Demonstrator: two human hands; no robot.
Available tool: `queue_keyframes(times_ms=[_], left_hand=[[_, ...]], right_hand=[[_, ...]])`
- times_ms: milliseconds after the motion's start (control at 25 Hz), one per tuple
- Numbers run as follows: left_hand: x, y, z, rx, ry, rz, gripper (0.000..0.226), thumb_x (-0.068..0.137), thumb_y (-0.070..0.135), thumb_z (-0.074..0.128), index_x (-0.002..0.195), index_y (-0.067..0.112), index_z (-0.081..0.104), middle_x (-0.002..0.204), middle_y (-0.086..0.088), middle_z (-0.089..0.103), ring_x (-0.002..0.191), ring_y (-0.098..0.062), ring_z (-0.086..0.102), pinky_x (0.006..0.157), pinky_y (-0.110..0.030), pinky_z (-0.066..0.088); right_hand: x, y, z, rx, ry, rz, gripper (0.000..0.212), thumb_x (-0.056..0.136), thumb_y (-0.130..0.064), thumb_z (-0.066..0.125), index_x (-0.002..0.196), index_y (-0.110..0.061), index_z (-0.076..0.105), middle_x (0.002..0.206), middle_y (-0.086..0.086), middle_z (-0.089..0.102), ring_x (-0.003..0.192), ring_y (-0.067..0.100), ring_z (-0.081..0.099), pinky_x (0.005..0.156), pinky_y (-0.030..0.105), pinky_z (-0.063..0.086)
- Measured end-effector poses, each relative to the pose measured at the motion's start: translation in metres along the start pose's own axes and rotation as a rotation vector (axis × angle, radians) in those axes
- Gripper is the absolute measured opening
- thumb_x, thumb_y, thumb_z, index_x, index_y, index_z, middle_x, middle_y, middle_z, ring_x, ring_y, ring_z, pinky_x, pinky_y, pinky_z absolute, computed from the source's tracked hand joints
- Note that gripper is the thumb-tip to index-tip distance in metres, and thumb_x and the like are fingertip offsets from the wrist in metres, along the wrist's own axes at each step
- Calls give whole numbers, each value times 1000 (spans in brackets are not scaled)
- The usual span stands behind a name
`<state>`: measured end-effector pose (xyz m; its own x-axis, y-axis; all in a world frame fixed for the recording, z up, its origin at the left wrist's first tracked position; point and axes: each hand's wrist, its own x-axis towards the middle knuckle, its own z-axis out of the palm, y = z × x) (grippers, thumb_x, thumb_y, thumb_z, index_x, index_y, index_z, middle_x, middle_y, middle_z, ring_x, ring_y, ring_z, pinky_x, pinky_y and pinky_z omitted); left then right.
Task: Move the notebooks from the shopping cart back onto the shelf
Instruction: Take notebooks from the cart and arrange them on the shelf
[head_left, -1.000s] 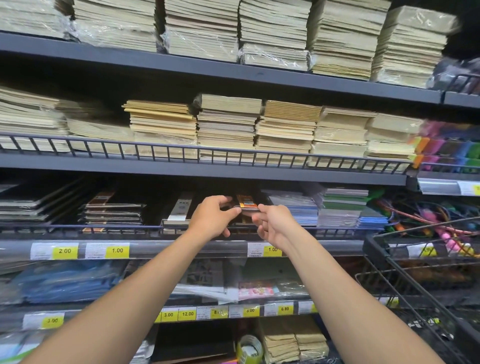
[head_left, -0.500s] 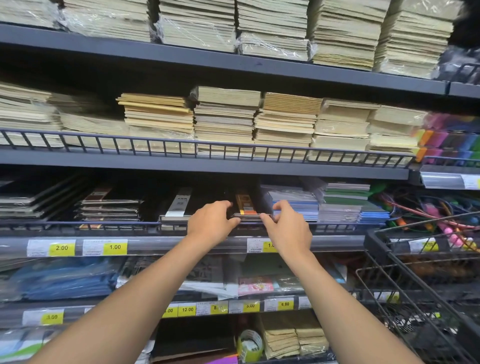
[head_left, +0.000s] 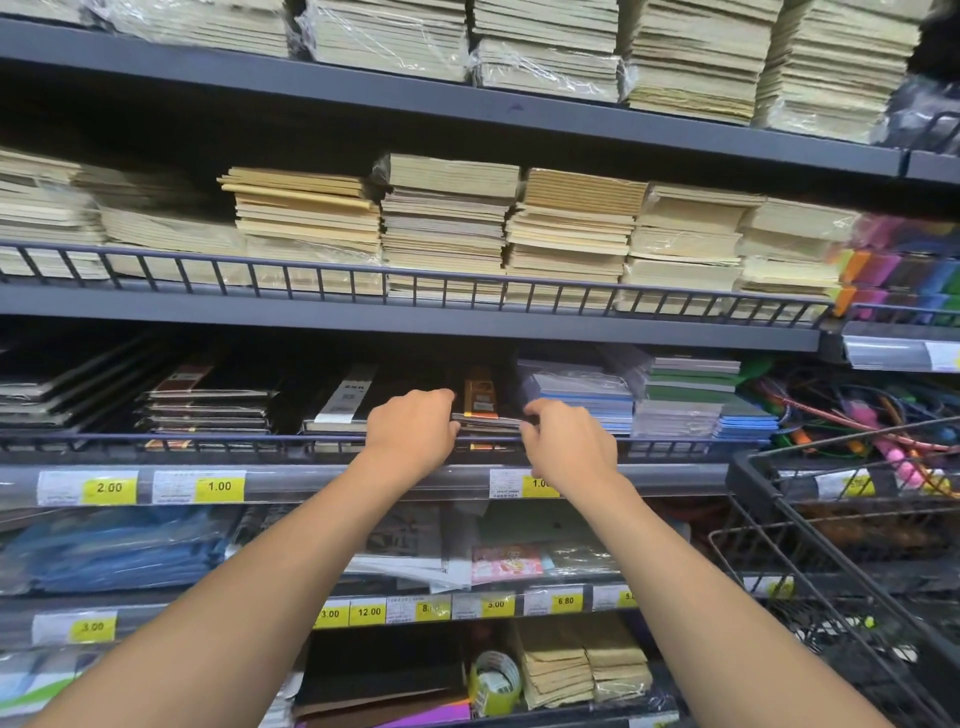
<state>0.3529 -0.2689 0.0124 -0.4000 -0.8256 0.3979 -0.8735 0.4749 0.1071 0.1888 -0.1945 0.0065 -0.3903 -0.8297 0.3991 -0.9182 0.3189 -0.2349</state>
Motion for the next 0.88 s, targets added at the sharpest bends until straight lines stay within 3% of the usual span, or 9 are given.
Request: queue_keyframes(times_ms=[200,360,440,560,640,760,880], left_hand=[[6,-1,-1,-47,-132,-6,36,101,30,55,136,21,54,93,-1,67,82,-22,71,64,-35,47],[12,-4,1,-175,-203,-45,39,100,25,57,138,18,50,86,-1,71,63,-13,72,73,-38,59],[11,-4,-1,-252,-230,-74,41,102,28,56,141,16,48,79,0,70,54,-10,70,67,-32,59],[9,-2,-7,-356,-272,-109,50,102,25,56,149,15,41,92,-5,69,55,-11,71,50,-22,51],[8,-2,-11,-416,-302,-121,53,102,20,54,152,15,36,101,-9,69,58,-13,72,50,-22,52],[6,-4,-16,-462,-336,-114,55,102,16,52,154,16,33,120,-11,66,60,-15,73,50,-22,53],[3,-5,-17,-397,-348,-100,49,104,19,50,151,14,37,109,-10,69,60,-16,74,49,-23,52]], right_hand=[[14,-14,4,-133,-33,-15,13,97,-18,57,107,-17,64,101,9,71,91,32,65,65,35,45],[16,-21,0,-171,-112,-31,27,90,-3,58,115,-11,59,108,13,67,100,35,64,69,37,44],[19,-22,3,-114,-158,-9,34,87,-1,64,119,-10,55,106,14,69,100,34,66,71,38,50],[28,-20,5,16,-228,30,24,91,-5,62,113,-9,53,78,7,73,73,22,74,75,41,61],[32,-17,2,76,-272,35,13,97,-9,55,110,-10,53,70,4,73,60,15,73,72,38,62],[35,-10,-3,29,-277,-7,24,93,-11,61,117,-11,56,83,6,72,72,20,73,75,41,62],[31,-7,-3,-16,-261,-39,38,93,-10,61,131,-15,53,85,5,72,74,20,73,77,43,62]])
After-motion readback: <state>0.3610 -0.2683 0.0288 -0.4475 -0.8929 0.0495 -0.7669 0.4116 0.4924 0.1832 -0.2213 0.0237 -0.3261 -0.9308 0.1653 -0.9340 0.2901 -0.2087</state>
